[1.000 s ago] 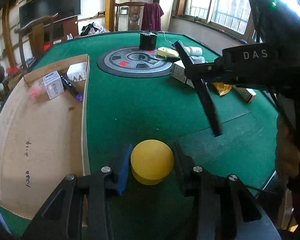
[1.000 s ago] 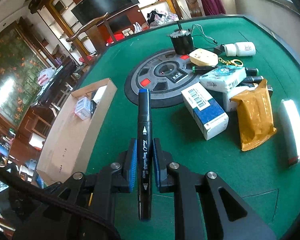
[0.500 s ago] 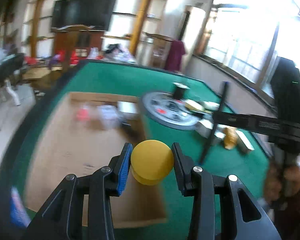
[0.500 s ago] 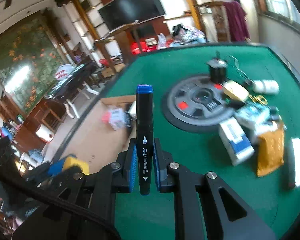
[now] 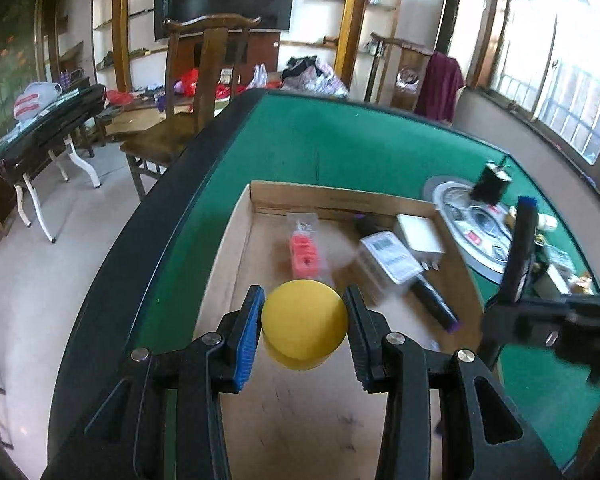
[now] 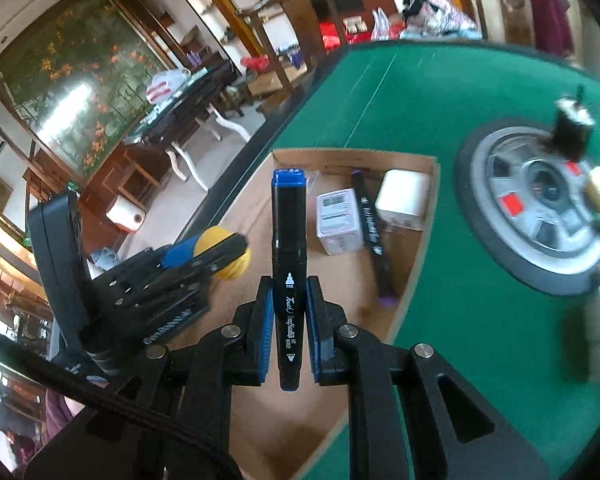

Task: Organize objects
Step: 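Lower the marker into the tray with the right gripper while the left releases the sponge there, then move both open grippers back toward the pile of items on the table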

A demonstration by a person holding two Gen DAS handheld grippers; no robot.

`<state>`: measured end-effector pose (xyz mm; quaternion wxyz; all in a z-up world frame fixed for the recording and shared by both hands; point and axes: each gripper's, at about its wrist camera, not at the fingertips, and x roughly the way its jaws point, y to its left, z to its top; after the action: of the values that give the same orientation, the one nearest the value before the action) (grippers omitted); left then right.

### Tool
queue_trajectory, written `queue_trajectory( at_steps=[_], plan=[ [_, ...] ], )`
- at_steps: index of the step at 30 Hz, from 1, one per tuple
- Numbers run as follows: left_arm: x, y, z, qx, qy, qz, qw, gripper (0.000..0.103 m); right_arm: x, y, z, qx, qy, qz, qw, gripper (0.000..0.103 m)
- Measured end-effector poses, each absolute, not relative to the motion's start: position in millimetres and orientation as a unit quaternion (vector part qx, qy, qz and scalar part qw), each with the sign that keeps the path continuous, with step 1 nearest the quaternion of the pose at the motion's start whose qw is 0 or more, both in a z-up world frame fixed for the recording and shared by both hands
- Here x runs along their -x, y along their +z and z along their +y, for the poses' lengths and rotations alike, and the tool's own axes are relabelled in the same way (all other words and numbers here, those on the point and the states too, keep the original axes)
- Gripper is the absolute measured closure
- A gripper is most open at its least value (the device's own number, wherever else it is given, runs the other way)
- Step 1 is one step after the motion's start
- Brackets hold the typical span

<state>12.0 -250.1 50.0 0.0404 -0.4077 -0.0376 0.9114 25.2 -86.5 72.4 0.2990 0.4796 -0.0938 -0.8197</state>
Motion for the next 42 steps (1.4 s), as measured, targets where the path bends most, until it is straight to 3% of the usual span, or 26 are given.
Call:
queue_trajectory(
  at_steps=[10,16,24,27,29,30,34,42],
  plan=[
    [28,30,-284,0.445,0.886,-0.123,0.042,0.068,32,45,-140,-0.506,-0.816,-0.074,0.271,0.09],
    [29,28,-284,0.444,0.886,-0.13,0.042,0.067,56,31,-146,-0.514,-0.82,-0.076,0.237,0.091],
    [32,32,-288,0.44,0.884,-0.144,0.061,0.055,70,26,-131,-0.52,-0.816,-0.134,0.215,0.09],
    [26,36,-292,0.432,0.884,-0.172,0.054,0.05,65,35,-124,-0.505,-0.824,-0.147,0.211,0.081],
    [21,41,-296,0.416,0.887,-0.192,0.05,0.048,57,42,-117,-0.488,-0.833,-0.153,0.212,0.069],
    [17,46,-296,0.404,0.892,-0.196,0.048,0.048,56,45,-115,-0.483,-0.835,-0.155,0.212,0.068],
    [5,54,-284,0.367,0.91,-0.18,0.066,0.043,47,54,-97,-0.468,-0.843,-0.169,0.206,0.068],
    [4,41,-240,0.413,0.904,-0.097,0.063,0.042,10,60,-54,-0.447,-0.855,-0.178,0.195,0.068]
  ],
)
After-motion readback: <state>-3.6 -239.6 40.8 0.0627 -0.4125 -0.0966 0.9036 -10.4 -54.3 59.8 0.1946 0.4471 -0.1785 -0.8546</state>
